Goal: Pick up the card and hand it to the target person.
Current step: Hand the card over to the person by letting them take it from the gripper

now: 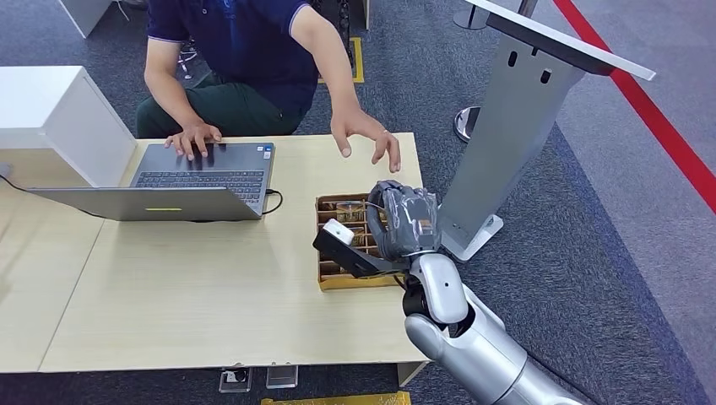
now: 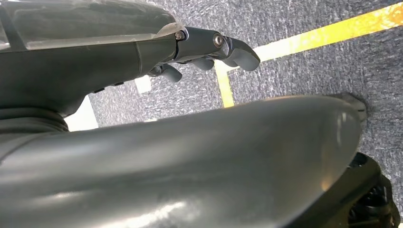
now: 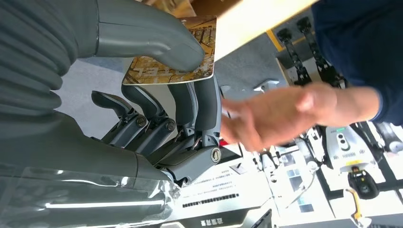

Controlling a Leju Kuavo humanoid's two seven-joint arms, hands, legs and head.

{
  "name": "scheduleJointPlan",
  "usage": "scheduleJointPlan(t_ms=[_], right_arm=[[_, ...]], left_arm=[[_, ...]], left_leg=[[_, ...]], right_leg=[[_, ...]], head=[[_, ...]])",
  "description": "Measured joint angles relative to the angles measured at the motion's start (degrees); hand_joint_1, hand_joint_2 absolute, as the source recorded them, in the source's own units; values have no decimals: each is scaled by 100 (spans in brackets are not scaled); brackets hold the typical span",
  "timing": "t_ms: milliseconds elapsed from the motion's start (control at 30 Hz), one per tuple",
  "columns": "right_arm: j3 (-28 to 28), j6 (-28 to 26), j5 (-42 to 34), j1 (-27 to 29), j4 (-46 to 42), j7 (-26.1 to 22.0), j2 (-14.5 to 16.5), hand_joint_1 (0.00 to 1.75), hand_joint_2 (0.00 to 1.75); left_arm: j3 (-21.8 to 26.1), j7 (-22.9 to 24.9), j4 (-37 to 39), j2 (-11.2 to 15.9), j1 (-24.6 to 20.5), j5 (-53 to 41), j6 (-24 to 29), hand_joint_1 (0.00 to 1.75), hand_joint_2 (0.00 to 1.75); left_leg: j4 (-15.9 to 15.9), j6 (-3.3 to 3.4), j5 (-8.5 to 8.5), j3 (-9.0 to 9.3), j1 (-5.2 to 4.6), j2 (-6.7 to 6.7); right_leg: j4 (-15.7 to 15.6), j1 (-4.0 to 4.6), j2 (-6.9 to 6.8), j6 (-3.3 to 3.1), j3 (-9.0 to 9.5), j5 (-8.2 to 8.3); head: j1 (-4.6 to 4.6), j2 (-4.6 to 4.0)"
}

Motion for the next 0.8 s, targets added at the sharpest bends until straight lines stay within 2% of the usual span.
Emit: scheduleJointPlan(t_ms=[300,533,667,800], right_arm=[[114,-629,51,-569,760,-115,274,175,175],[208,-898,8,-846,1474,-240,548,175,175],[267,-936,8,-946,1778,-242,653,0,175],[310,-990,13,-1017,2003,-240,741,0,175]], left_arm=[[0,54,0,-24,-52,-13,-3,0,0],[0,53,0,-26,-35,20,4,0,0],[0,51,0,-26,-26,27,0,0,175],[0,31,0,-26,-26,5,-20,0,175]], left_leg=[[0,1,2,-1,0,0],[0,1,2,-2,0,-1],[0,1,2,-1,0,-1],[0,1,2,-1,0,-1]], right_leg=[[2,0,0,0,-1,0],[3,0,0,0,-1,0],[3,0,-1,0,-1,0],[3,0,-1,0,-1,0]], head=[[-2,0],[-2,0],[1,0],[0,0]])
